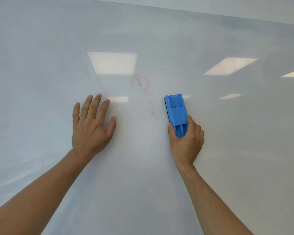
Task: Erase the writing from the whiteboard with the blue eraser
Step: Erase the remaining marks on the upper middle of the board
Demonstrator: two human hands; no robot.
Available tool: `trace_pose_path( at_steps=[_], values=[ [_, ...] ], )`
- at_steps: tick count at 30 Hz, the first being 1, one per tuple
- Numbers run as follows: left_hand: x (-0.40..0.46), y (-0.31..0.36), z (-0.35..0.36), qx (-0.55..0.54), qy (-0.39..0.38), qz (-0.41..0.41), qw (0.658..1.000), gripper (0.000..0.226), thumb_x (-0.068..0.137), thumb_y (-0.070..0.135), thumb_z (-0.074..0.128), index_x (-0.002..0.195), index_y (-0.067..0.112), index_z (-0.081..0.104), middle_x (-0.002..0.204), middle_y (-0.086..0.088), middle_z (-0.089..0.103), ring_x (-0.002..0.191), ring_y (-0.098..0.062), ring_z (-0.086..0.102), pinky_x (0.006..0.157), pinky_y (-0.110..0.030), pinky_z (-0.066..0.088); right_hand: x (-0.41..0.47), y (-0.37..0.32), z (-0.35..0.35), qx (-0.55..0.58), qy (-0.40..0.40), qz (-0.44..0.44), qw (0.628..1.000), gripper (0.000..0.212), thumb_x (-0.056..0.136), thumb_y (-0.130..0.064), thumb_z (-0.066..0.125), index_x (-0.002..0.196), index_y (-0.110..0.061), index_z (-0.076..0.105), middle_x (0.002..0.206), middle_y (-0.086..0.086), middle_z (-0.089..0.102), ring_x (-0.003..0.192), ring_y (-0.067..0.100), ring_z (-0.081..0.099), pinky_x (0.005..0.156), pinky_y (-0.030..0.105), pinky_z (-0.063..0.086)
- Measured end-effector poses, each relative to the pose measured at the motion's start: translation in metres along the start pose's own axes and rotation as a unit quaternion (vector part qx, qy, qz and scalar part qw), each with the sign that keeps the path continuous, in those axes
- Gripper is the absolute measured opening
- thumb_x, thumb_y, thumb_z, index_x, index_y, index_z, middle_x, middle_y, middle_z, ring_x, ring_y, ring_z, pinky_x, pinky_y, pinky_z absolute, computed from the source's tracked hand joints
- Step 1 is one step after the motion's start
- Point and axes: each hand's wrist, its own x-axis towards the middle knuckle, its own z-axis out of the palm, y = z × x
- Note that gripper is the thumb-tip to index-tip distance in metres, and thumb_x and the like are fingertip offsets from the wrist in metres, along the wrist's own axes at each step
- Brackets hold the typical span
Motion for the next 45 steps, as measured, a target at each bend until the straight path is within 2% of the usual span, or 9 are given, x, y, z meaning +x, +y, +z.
trace_pose_path(
  at_steps=[4, 10, 12, 15, 20, 29, 35, 39, 45],
  values=[
    [0.009, -0.006, -0.002, 0.015, -0.023, 0.012, 1.0, 0.06, 0.097, 0.047, 0.031, 0.146, 0.012, 0.041, 0.157, -0.011, 0.033, 0.146, -0.031, 0.026, 0.12, -0.054, 0.013, -0.016, -0.039, 0.022, -0.025, -0.044, -0.158, 0.986, 0.06, 0.081, -0.043, 0.078, 0.127, -0.008, 0.061, 0.092, 0.008, 0.063, 0.081, 0.027, 0.056, 0.067, 0.041, 0.047],
    [0.018, -0.037, -0.005, 0.038, -0.046, 0.02, 0.998, 0.063, 0.098, 0.052, 0.025, 0.151, 0.02, 0.034, 0.161, -0.004, 0.025, 0.149, -0.024, 0.02, 0.121, -0.052, 0.01, -0.015, -0.019, 0.027, -0.053, -0.047, -0.398, 0.914, 0.057, 0.083, -0.051, 0.065, 0.123, -0.011, 0.064, 0.086, 0.002, 0.064, 0.072, 0.022, 0.057, 0.06, 0.037, 0.042],
    [0.024, -0.047, -0.008, 0.036, -0.053, 0.003, 0.998, 0.064, 0.097, 0.053, 0.023, 0.152, 0.022, 0.032, 0.161, -0.002, 0.025, 0.15, -0.023, 0.019, 0.122, -0.051, 0.01, 0.006, -0.016, 0.027, -0.06, -0.033, -0.375, 0.924, 0.057, 0.08, -0.049, 0.07, 0.121, -0.009, 0.066, 0.085, 0.003, 0.065, 0.07, 0.024, 0.058, 0.059, 0.038, 0.042],
    [0.027, -0.057, -0.01, 0.039, -0.057, 0.005, 0.998, 0.063, 0.097, 0.054, 0.023, 0.152, 0.024, 0.031, 0.161, -0.001, 0.025, 0.15, -0.022, 0.018, 0.122, -0.052, 0.01, 0.043, -0.019, 0.025, -0.042, -0.001, -0.219, 0.975, 0.058, 0.077, -0.039, 0.082, 0.122, -0.006, 0.064, 0.086, 0.009, 0.065, 0.075, 0.032, 0.059, 0.065, 0.041, 0.046],
    [0.025, -0.061, -0.005, 0.029, -0.05, 0.008, 0.998, 0.062, 0.099, 0.052, 0.022, 0.154, 0.026, 0.025, 0.162, 0.0, 0.021, 0.151, -0.019, 0.012, 0.122, -0.05, 0.005, 0.069, -0.052, 0.037, -0.013, 0.011, -0.037, 0.999, 0.06, 0.081, -0.041, 0.077, 0.128, -0.009, 0.059, 0.099, 0.014, 0.064, 0.092, 0.037, 0.058, 0.079, 0.046, 0.043],
    [0.024, -0.063, -0.005, 0.015, -0.047, 0.016, 0.999, 0.062, 0.099, 0.053, 0.021, 0.154, 0.025, 0.026, 0.161, 0.001, 0.023, 0.151, -0.019, 0.014, 0.122, -0.049, 0.004, 0.034, -0.104, 0.064, -0.038, -0.012, -0.282, 0.959, 0.061, 0.072, -0.039, 0.085, 0.119, -0.005, 0.067, 0.082, 0.012, 0.065, 0.073, 0.034, 0.061, 0.062, 0.042, 0.048],
    [0.024, -0.061, -0.005, 0.007, -0.04, 0.017, 0.999, 0.061, 0.099, 0.051, 0.024, 0.153, 0.022, 0.03, 0.161, -0.001, 0.025, 0.151, -0.021, 0.015, 0.122, -0.051, 0.005, 0.094, -0.061, 0.043, -0.022, 0.048, -0.026, 0.998, 0.059, 0.082, -0.045, 0.074, 0.127, -0.011, 0.058, 0.104, 0.019, 0.064, 0.097, 0.041, 0.057, 0.082, 0.05, 0.048],
    [0.023, -0.06, -0.004, 0.008, -0.036, 0.018, 0.999, 0.061, 0.099, 0.049, 0.024, 0.152, 0.021, 0.031, 0.161, -0.002, 0.025, 0.15, -0.023, 0.016, 0.122, -0.051, 0.005, 0.09, -0.073, 0.049, -0.014, 0.049, 0.011, 0.999, 0.061, 0.084, -0.044, 0.072, 0.129, -0.007, 0.055, 0.108, 0.019, 0.062, 0.101, 0.04, 0.056, 0.084, 0.051, 0.048],
    [0.023, -0.064, -0.001, 0.01, -0.03, 0.023, 0.999, 0.06, 0.099, 0.049, 0.026, 0.152, 0.022, 0.03, 0.161, -0.002, 0.025, 0.15, -0.022, 0.016, 0.122, -0.05, 0.004, 0.031, -0.138, 0.075, -0.02, -0.033, -0.214, 0.976, 0.061, 0.082, -0.04, 0.077, 0.128, -0.004, 0.06, 0.095, 0.016, 0.064, 0.087, 0.036, 0.059, 0.071, 0.046, 0.05]
  ],
)
